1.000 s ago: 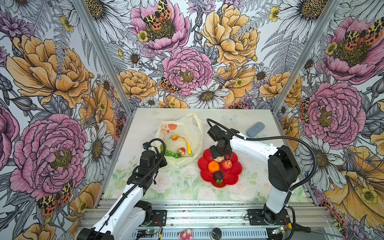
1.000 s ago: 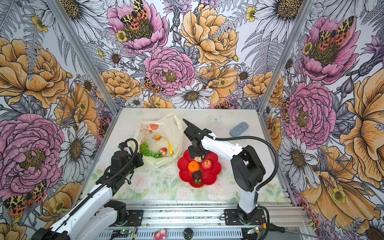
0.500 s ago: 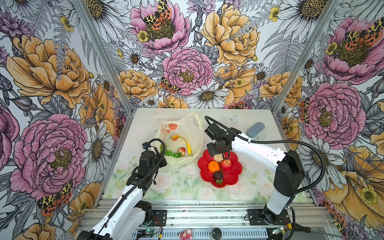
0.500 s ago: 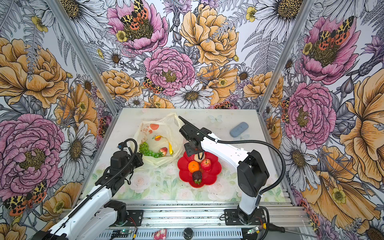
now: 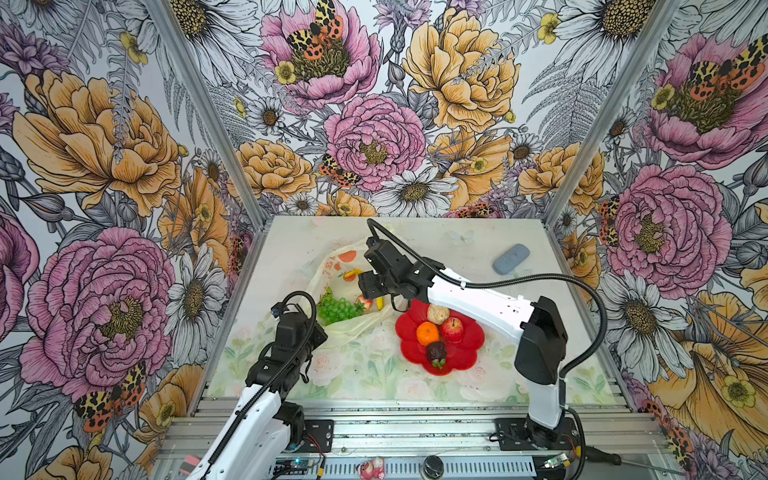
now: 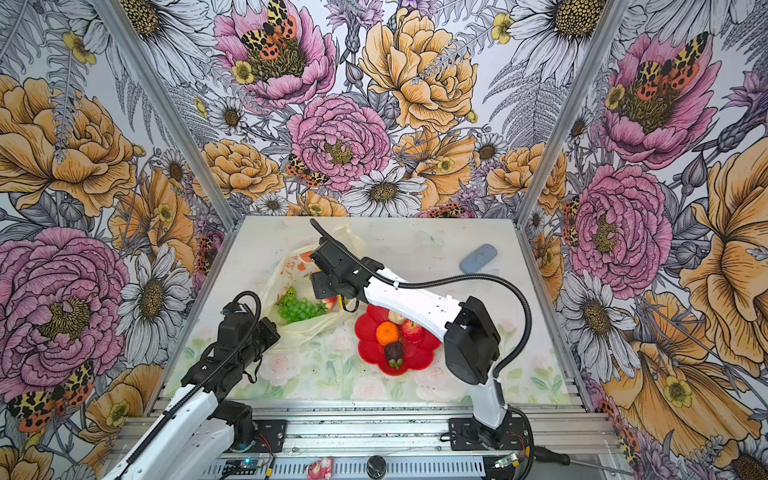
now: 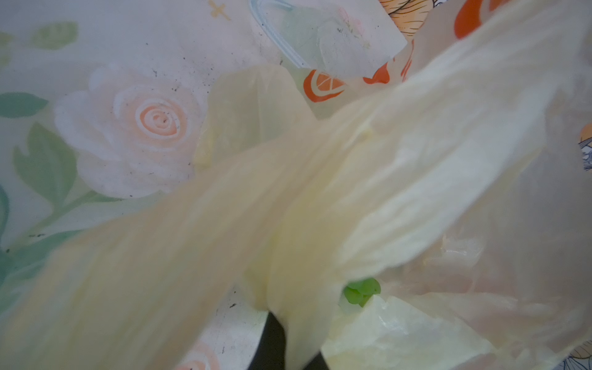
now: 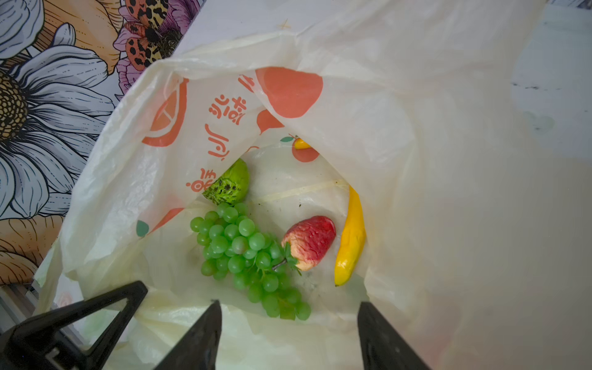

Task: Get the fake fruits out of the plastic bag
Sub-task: 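Reach the right gripper into the bag and close on the green custard apple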

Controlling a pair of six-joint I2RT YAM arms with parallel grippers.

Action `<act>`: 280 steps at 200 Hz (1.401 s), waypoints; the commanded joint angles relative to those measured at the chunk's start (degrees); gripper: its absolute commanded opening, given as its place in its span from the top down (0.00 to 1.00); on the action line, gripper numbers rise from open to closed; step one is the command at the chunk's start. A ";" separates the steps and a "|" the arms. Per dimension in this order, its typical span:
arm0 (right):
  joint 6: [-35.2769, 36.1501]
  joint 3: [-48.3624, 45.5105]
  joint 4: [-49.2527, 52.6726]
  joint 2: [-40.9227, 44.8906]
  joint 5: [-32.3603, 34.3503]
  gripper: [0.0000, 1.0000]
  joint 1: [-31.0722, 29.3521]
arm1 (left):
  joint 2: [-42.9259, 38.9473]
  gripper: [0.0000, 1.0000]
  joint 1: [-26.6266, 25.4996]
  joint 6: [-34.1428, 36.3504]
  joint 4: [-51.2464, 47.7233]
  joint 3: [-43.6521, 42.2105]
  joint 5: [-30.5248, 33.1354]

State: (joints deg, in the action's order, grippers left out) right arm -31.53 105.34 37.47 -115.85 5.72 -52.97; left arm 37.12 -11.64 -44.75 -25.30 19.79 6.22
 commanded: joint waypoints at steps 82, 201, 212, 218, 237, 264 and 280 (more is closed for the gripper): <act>7.52 26.39 -3.40 -25.32 -7.86 0.26 -2.66 | -1.53 1.00 4.12 -0.69 -2.71 0.40 -1.92; 10.29 24.93 -9.37 -28.20 -6.51 0.22 -3.46 | 0.88 1.00 7.96 2.59 -0.75 3.15 -6.56; 9.95 26.16 -9.28 -29.20 -6.49 0.20 -3.46 | 0.51 1.00 7.99 2.73 -0.28 3.15 -7.05; 9.68 26.74 -9.31 -29.83 -6.66 0.20 -3.46 | 0.25 1.00 7.99 2.80 -0.03 3.06 -7.34; 8.72 28.43 -9.33 -31.59 -6.42 0.17 -3.39 | -1.05 1.00 7.95 2.97 0.44 2.88 -8.44; 7.39 32.36 -9.26 -34.61 -6.66 0.14 -3.20 | -2.73 1.00 7.57 2.80 0.89 2.53 -9.75; 6.67 35.10 -9.26 -36.58 -6.55 0.12 -3.18 | -3.47 1.00 6.91 2.57 0.90 2.21 -10.47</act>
State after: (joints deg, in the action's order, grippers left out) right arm -23.27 136.11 30.09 -148.77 -1.56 -55.96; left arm 34.92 -4.23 -43.07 -26.39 21.39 -1.72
